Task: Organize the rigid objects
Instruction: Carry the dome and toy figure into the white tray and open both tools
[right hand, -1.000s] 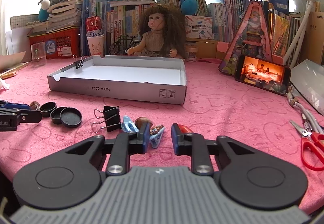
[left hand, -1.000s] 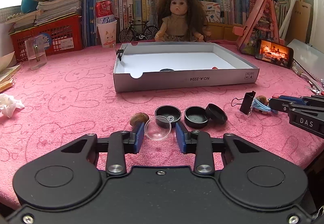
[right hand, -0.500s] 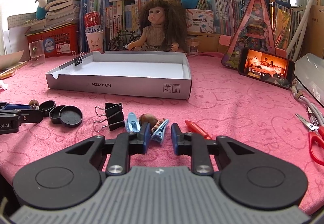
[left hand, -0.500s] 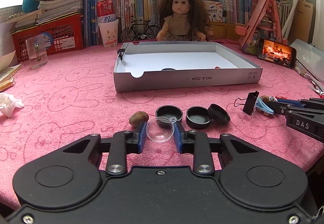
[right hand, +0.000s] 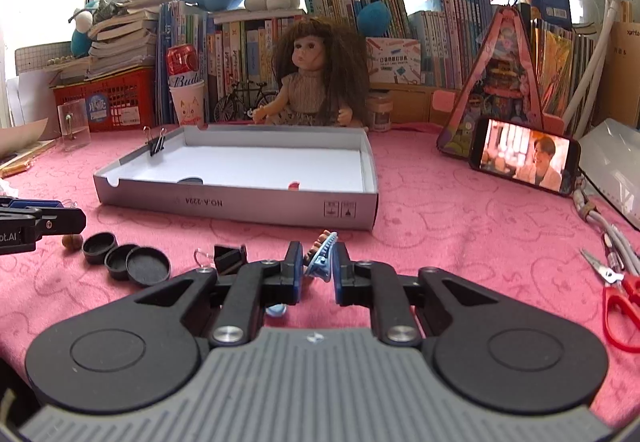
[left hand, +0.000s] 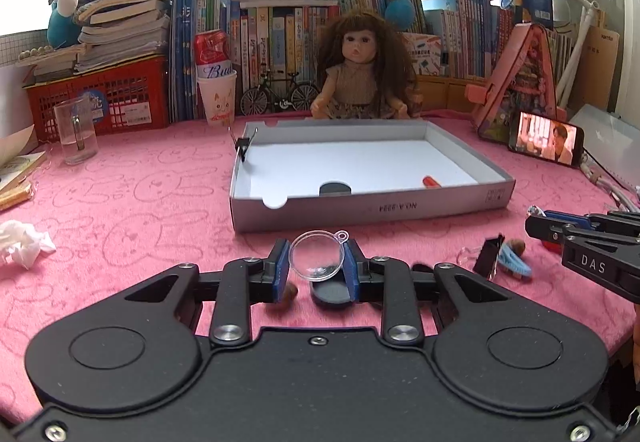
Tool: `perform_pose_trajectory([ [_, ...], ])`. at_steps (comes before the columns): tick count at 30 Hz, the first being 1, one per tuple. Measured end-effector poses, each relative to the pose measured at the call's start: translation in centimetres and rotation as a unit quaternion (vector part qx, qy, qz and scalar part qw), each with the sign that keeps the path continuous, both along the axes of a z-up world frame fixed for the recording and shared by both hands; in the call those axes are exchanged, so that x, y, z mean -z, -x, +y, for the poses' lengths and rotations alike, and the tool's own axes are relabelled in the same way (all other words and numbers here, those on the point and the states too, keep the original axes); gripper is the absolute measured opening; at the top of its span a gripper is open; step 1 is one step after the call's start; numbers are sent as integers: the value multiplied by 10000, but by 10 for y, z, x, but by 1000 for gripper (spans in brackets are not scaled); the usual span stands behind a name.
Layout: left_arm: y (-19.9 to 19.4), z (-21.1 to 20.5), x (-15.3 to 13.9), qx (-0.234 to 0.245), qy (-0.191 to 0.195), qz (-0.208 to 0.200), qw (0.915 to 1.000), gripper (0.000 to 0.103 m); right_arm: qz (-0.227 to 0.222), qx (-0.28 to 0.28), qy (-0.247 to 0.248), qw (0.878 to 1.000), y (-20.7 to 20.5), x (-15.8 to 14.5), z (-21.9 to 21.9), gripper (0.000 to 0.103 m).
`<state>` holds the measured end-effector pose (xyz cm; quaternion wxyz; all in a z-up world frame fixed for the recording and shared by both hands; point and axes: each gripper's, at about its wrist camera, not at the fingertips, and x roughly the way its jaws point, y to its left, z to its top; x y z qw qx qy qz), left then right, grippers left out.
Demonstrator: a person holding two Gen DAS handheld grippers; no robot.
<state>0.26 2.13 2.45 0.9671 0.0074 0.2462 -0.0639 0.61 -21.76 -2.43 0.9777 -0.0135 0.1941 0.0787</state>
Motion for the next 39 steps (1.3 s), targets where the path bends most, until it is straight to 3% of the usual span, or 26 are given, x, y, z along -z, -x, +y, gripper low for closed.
perform_pose_trajectory([
  [12,-74,5,-23,-118,183,182,9996,27,11,-72,-163,9998,-49,-24,0,18],
  [25,-149,7,-1,-324,307,845,9954,27,621,-62,-350,9974,-113,-13,5,18],
  [39,-182,-1,18,-366,131,1309,9906,27,1241,-92,-547,9907,-149,-3,7,18],
])
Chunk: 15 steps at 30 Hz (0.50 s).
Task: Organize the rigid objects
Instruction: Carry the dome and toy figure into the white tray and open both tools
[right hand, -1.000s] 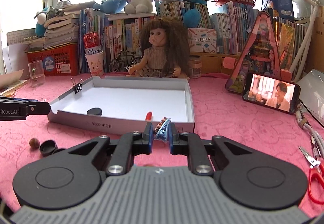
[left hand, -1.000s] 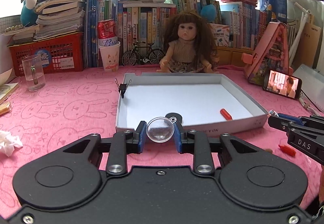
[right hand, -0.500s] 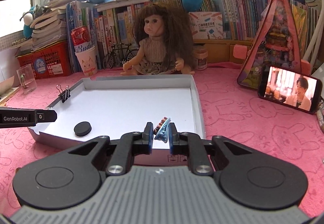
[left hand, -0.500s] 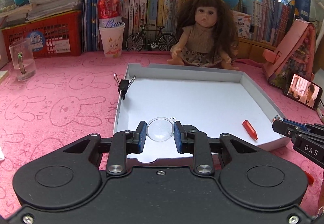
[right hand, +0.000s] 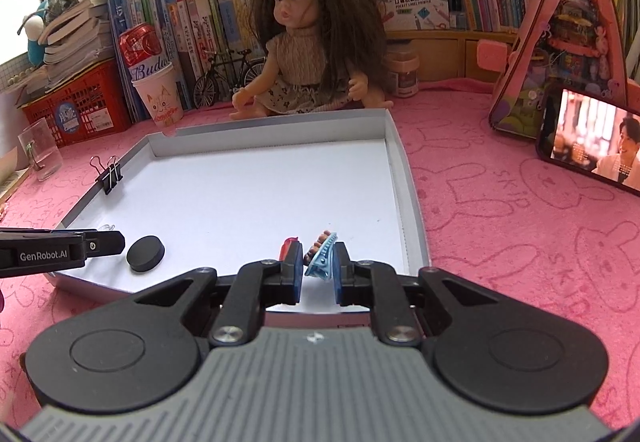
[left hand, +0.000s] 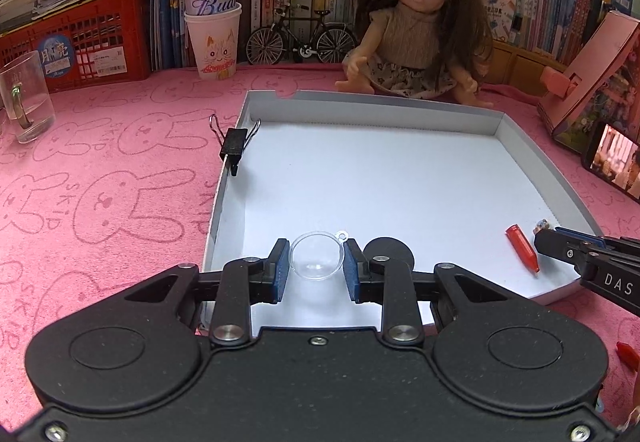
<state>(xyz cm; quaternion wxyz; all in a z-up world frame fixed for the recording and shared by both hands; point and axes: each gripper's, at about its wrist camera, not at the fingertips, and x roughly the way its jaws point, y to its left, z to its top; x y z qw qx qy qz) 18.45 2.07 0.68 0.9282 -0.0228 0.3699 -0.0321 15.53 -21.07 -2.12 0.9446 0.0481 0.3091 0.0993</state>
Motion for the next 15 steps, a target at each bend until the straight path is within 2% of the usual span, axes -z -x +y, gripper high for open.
perform_pose_trajectory([
  [6,-7,-4,0,98,-139,84,9998,27,216,-67,98,9997,-11,-4,5,18],
  [11,-14,-7,-1,195,-186,203,9994,27,523,-68,-30,9986,-21,-4,5,19],
  [15,-18,-6,-3,220,-102,285,9993,27,594,-75,-154,9981,-25,-5,2,19],
])
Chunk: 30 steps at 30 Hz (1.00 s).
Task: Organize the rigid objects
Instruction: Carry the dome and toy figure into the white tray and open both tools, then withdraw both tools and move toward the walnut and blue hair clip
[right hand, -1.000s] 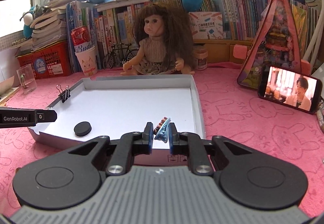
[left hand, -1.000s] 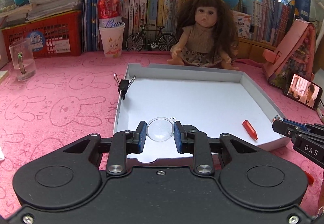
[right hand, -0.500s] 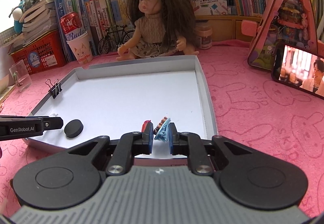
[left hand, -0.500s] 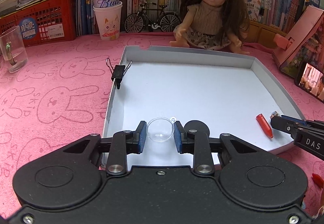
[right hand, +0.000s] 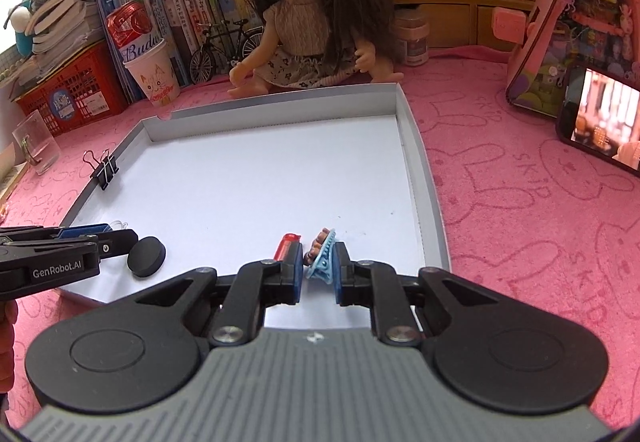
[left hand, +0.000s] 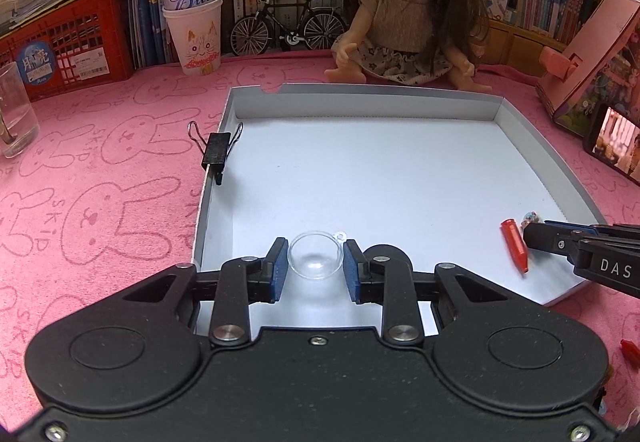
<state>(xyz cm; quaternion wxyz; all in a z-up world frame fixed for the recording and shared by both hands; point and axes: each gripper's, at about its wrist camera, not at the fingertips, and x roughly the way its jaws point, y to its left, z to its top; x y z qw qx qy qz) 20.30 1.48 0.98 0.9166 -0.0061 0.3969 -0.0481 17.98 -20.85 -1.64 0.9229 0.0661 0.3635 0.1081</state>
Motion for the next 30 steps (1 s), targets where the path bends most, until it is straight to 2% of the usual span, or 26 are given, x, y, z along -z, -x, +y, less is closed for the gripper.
perform_pose_trajectory([
  [4,2,1,-2,-3,69,1,10000,41,-58,30,-80,9999,2,-2,-2,25],
  [6,3,1,-3,0,69,-22,10000,43,-99,34,-104,9999,4,-3,-3,25],
  [8,6,1,-6,14,108,-67,9999,49,-158,48,-86,9998,6,-5,-3,33],
  [9,7,1,-8,26,131,-97,9999,50,-193,51,-86,9998,8,-6,-3,42],
  [12,14,1,-14,42,166,-222,9996,58,-313,32,-116,9994,13,-11,-3,46],
  [15,23,1,-22,43,165,-377,9991,67,-501,21,-164,9986,22,-16,-5,58],
  [17,32,2,-27,39,142,-525,9985,74,-628,-1,-200,9978,29,-19,-6,62],
  [23,69,6,-33,123,191,-876,9959,79,-1002,-171,-75,9948,55,-25,-3,73],
  [27,91,11,-28,116,309,-921,9952,80,-1243,-290,45,9918,75,-25,-1,82],
  [30,106,16,-24,61,343,-906,9953,80,-1386,-371,160,9895,89,-23,1,84],
])
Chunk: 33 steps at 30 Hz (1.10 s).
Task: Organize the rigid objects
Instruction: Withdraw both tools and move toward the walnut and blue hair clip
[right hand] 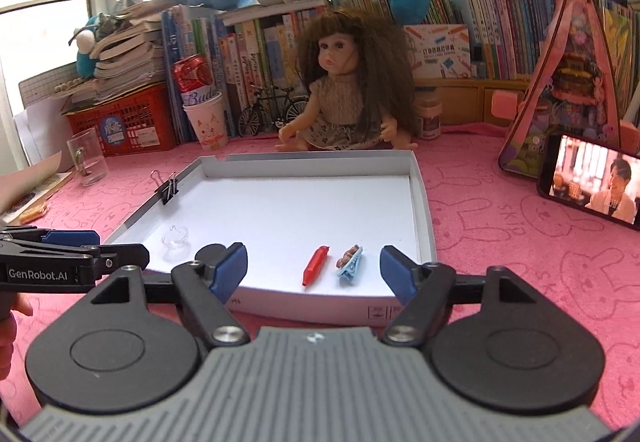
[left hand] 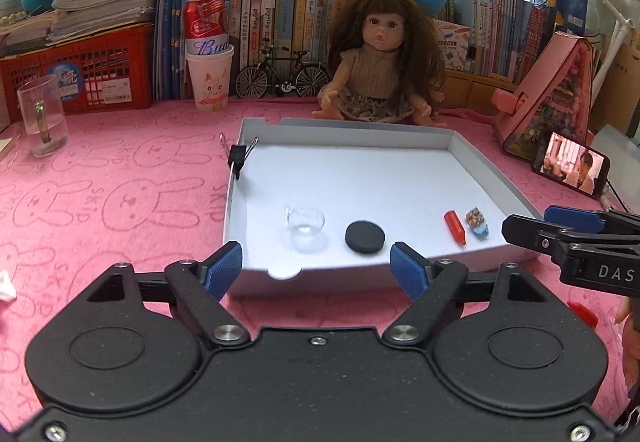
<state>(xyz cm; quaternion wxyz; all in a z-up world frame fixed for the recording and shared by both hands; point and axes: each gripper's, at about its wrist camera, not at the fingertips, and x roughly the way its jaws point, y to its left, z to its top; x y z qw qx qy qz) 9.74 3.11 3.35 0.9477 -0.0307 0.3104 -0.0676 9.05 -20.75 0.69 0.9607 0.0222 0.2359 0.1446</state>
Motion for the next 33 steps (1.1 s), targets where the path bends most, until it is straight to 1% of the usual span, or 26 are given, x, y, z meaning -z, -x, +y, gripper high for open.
perform_pose_trajectory([
  [5,19,8,6,-92,67,-25,9999,80,-189,-55,181,9996,20,6,3,86],
  [9,33,10,11,-91,-29,-67,9999,80,-278,-110,264,9992,33,12,4,87],
  [17,56,11,23,64,-72,-97,9999,80,-393,-149,385,9984,54,22,5,88],
  [24,79,15,29,221,-219,-286,9991,79,-393,-84,441,9982,67,31,-2,88],
  [30,92,21,34,272,-190,-305,9990,69,-222,-97,377,9990,75,40,-9,88],
  [32,94,23,35,260,-129,-269,9992,61,-225,-110,372,9990,79,41,-10,88],
  [33,95,24,36,237,-97,-252,9994,59,-225,-117,371,9990,80,42,-9,88],
])
